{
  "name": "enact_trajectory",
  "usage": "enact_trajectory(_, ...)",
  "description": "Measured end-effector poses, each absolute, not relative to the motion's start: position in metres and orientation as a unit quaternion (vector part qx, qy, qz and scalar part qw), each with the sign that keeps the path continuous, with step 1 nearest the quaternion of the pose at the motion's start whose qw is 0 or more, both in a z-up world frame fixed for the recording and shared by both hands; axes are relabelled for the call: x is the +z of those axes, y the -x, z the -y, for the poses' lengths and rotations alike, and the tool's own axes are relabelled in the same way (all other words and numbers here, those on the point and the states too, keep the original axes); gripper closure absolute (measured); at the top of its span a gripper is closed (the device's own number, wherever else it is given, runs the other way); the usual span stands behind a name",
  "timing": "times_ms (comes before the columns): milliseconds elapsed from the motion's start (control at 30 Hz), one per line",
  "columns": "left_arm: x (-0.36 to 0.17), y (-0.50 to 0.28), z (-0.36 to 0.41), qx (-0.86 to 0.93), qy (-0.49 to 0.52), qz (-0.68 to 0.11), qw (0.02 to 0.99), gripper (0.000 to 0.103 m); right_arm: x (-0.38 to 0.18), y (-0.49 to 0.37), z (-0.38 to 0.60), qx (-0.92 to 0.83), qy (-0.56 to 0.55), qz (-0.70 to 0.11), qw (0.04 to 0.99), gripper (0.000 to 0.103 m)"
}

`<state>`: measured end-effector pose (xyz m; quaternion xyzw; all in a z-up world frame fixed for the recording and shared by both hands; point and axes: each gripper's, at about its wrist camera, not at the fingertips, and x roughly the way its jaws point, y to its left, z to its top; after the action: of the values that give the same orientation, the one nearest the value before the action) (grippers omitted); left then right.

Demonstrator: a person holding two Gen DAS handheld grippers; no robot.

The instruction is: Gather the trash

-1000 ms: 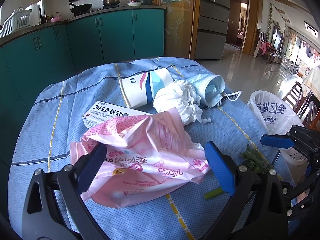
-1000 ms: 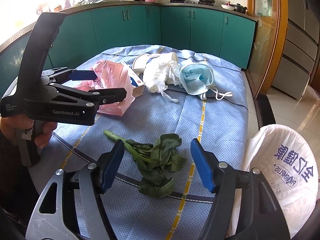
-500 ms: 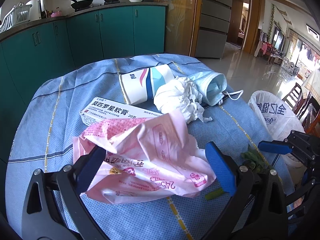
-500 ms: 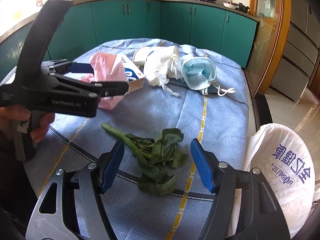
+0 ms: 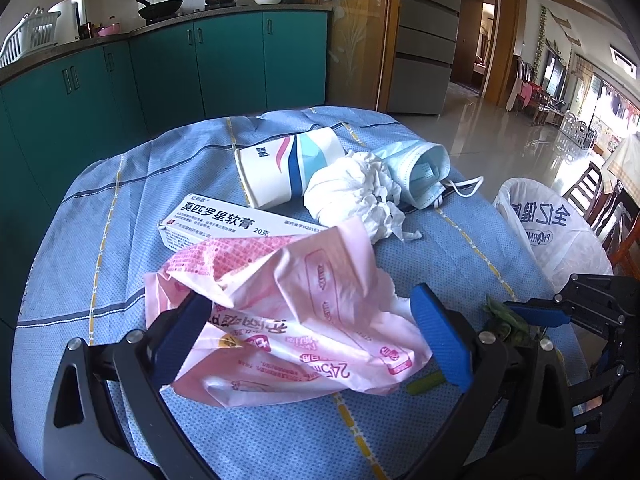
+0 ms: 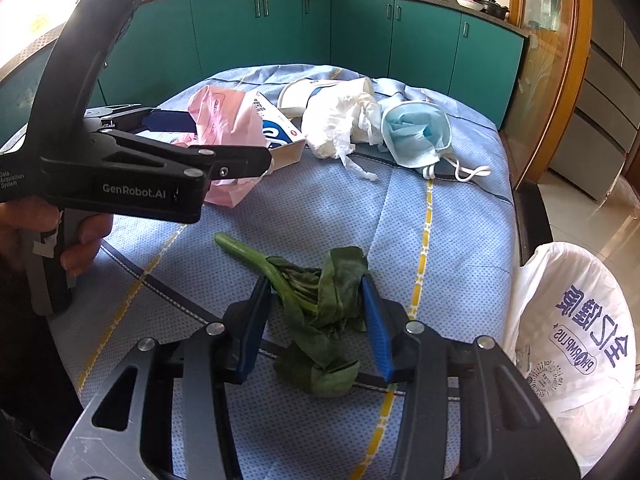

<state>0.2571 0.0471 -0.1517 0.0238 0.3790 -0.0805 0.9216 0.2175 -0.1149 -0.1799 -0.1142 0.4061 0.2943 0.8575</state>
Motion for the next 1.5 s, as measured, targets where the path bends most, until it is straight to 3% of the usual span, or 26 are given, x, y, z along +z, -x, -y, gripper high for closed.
enact_trajectory(367, -0.151, -0.255, -0.043, -0.093, -0.026, -0.381, 0.919, 0.022, -0.178, -0.218, 0.119, 0.289, 0.105, -0.405, 0.861, 0.058)
enact_trajectory(433, -0.152, -0.255, -0.044, -0.104, -0.019, -0.386, 0.916, 0.035, -0.177, -0.217, 0.121, 0.285, 0.102, -0.405, 0.863, 0.058)
enact_trajectory(833, -0.151, -0.253, -0.044, -0.118, -0.019, -0.392, 0.912, 0.059, -0.176, -0.225, 0.138, 0.252, 0.078, -0.409, 0.873, 0.058)
enact_trajectory(1233, -0.143, -0.248, -0.048, -0.123, -0.020, -0.387, 0.914, 0.073, -0.177, -0.223, 0.141, 0.249, 0.077, -0.409, 0.874, 0.058)
enact_trajectory(1500, -0.136, -0.240, -0.052, -0.136, -0.020, -0.380, 0.915, 0.074, -0.177, -0.222, 0.140, 0.248, 0.077, -0.410, 0.875, 0.058)
